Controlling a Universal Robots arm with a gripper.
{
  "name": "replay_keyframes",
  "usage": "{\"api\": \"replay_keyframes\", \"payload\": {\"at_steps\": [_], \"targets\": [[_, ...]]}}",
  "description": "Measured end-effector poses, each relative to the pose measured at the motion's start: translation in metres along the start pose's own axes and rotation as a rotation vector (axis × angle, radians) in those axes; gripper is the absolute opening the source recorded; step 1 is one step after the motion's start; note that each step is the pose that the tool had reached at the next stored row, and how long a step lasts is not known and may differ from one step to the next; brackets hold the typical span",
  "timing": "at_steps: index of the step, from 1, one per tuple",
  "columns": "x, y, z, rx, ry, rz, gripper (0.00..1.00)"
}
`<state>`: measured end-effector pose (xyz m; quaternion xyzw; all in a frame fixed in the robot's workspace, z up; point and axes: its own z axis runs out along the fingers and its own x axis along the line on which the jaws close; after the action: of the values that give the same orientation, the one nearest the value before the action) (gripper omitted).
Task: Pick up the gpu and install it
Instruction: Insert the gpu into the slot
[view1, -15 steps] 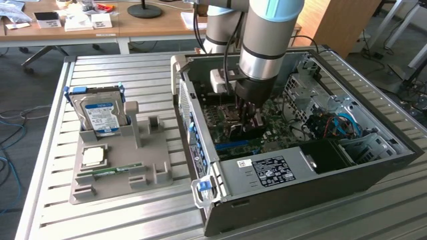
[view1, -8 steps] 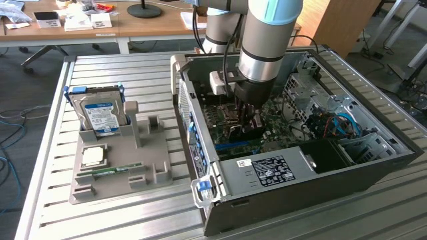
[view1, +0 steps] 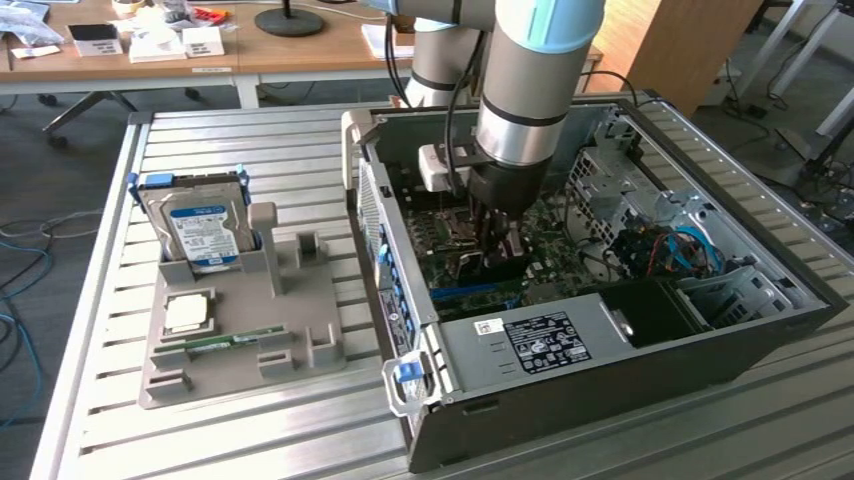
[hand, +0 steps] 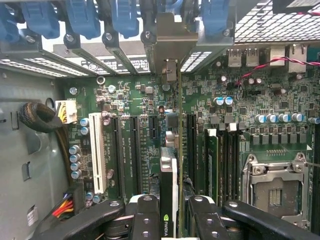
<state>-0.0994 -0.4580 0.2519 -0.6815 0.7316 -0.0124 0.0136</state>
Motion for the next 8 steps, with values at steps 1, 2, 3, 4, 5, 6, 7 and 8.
{"api": "replay_keyframes", "payload": {"at_steps": [1, 2, 3, 4, 5, 6, 7, 8], "targets": [[0.0, 0.0003, 0.0005, 0.0, 0.0, 0.0, 0.27], [0.0, 0.0005, 0.0012, 0.0, -0.0001, 0.0, 0.27], [0.0001, 0.0007, 0.002, -0.0001, 0.0001, 0.0, 0.27], [0.0001, 0.0008, 0.0027, 0.0, 0.0001, 0.0, 0.27], [0.0001, 0.0009, 0.0033, 0.0, 0.0, 0.0, 0.27], [0.0001, 0.0011, 0.0038, -0.0001, 0.0001, 0.0, 0.27], [0.0001, 0.0011, 0.0041, -0.0001, 0.0003, 0.0, 0.27], [0.0001, 0.0012, 0.0041, -0.0002, 0.0003, 0.0, 0.27]]}}
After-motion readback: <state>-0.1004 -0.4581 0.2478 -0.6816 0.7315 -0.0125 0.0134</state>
